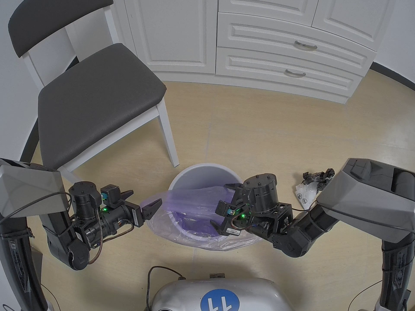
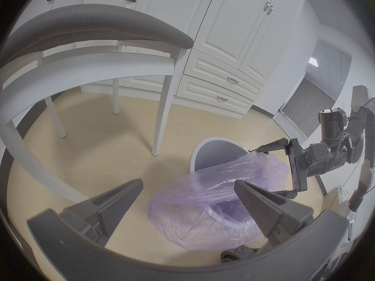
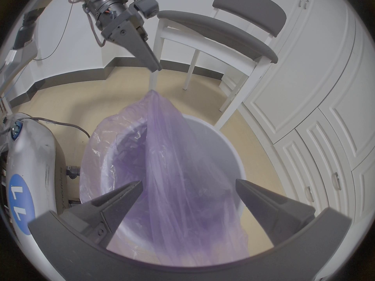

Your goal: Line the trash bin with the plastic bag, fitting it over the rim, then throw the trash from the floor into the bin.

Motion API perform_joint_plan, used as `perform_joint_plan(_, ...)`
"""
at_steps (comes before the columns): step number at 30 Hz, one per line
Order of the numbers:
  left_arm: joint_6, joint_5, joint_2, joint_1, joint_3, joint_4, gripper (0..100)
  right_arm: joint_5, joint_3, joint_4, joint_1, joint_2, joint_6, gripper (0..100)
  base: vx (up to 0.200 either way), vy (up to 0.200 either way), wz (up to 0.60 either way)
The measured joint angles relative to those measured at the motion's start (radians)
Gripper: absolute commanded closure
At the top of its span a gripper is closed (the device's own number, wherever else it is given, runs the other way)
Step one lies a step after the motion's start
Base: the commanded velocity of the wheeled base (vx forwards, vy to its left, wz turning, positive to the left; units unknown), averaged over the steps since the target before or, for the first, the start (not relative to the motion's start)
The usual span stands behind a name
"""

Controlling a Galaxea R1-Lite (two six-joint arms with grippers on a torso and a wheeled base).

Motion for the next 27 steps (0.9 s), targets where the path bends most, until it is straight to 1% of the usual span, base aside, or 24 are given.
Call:
perform_joint_plan(13, 0.000, 0.001, -0.001, 0.000, -0.004, 0.000, 0, -0.003, -0.081, 0.002, -0.003, 0.084, 0.003, 0, 0.000, 0.000, 0.00)
perform_joint_plan(24, 0.001, 0.001, 0.000, 0.000, -0.006, -0.001, 0, -0.004, -0.110, 0.007, -0.014, 0.089, 0.008, 0, 0.000, 0.000, 0.00)
perform_joint_plan(25, 0.001, 0.001, 0.000, 0.000, -0.006, 0.000, 0, -0.004, -0.111, 0.007, -0.015, 0.089, 0.007, 100, 0.000, 0.000, 0.00)
perform_joint_plan(27, 0.001, 0.003, 0.000, 0.001, -0.006, 0.000, 0, -0.004, -0.112, 0.007, -0.017, 0.089, 0.007, 100, 0.000, 0.000, 0.00)
